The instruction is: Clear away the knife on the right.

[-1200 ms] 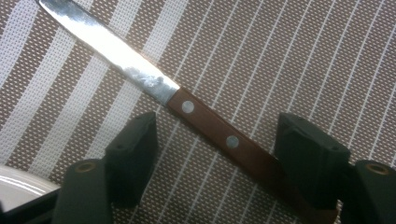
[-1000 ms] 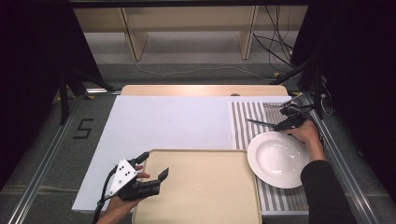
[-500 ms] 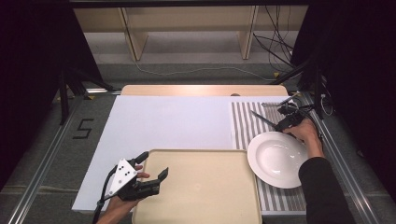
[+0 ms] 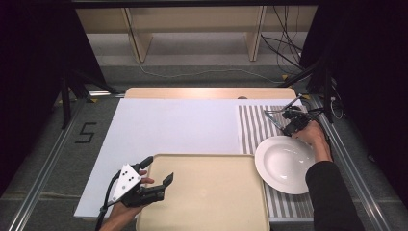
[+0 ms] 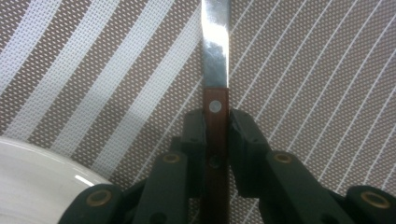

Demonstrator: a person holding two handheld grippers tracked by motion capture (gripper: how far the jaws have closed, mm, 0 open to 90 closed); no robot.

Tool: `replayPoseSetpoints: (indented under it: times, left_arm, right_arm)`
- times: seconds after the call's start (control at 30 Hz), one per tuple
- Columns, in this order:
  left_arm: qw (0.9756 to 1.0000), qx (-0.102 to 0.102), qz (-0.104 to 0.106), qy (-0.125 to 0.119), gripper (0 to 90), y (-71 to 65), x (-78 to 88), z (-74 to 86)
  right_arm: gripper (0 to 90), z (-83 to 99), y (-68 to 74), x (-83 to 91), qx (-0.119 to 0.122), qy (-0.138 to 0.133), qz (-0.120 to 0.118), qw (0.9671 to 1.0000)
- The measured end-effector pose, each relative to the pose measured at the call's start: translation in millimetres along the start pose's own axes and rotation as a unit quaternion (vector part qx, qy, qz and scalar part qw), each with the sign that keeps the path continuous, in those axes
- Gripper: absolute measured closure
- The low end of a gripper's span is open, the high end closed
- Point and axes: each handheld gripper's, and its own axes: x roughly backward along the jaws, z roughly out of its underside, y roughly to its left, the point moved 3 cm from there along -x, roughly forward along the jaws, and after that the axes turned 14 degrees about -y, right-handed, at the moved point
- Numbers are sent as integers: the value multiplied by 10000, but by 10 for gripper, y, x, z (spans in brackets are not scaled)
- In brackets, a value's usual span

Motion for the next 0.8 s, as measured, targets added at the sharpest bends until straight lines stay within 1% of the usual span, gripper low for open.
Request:
replayPoseSetpoints:
  times: [0.1, 0.17, 0.27, 0.37, 0.4, 0.43, 0.47, 0.5, 0.53, 0.57, 0.67, 0.73, 0.77, 0.8]
  left_arm:
    - [10000, 0, -2, 6, 151, 0, -1, 1]
    - [10000, 1, -3, 3, 151, -1, -1, 1]
    - [10000, 0, -4, 4, 151, -1, -2, 1]
    - [10000, -4, -5, 10, 151, 0, -2, 2]
    - [10000, -4, -6, 13, 151, 1, -2, 3]
    - [10000, -3, -8, 14, 151, 1, -2, 3]
    - [10000, -3, -8, 14, 151, 1, -2, 3]
    - [10000, -3, -8, 8, 151, -1, -3, 3]
    - [10000, -3, -8, 8, 151, -1, -3, 3]
    - [10000, -5, -7, 9, 151, -2, -4, 2]
    - [10000, -1, -11, 16, 151, 0, -3, 3]
    - [10000, -1, -13, 16, 151, 2, -1, 3]
    - [10000, -1, -13, 16, 150, 2, -1, 3]
    - [10000, -2, -14, 12, 150, 2, 0, 1]
  right_arm:
    - [778, -11, -1, 20, 172, -92, 75, 9998]
    - [778, -25, -17, 47, 297, -199, 309, 9989]
    - [778, -49, -47, 114, 390, -362, 507, 9973]
    - [778, -75, -77, 198, 380, -600, 629, 9955]
    - [778, -84, -82, 233, 404, -647, 623, 9951]
    - [778, -98, -74, 260, 370, -751, 631, 9945]
    - [778, -98, -74, 260, 370, -751, 631, 9945]
    - [778, -116, -62, 318, 419, -894, 612, 9932]
    - [778, -128, -42, 340, 404, -982, 654, 9922]
    - [778, -138, -24, 362, 419, -1053, 644, 9915]
    - [778, -166, 70, 422, 452, -1201, 558, 9902]
    - [778, -190, 141, 474, 460, -1354, 448, 9887]
    - [778, -190, 141, 474, 460, -1354, 448, 9887]
    - [778, -213, 227, 542, 438, -1529, 373, 9866]
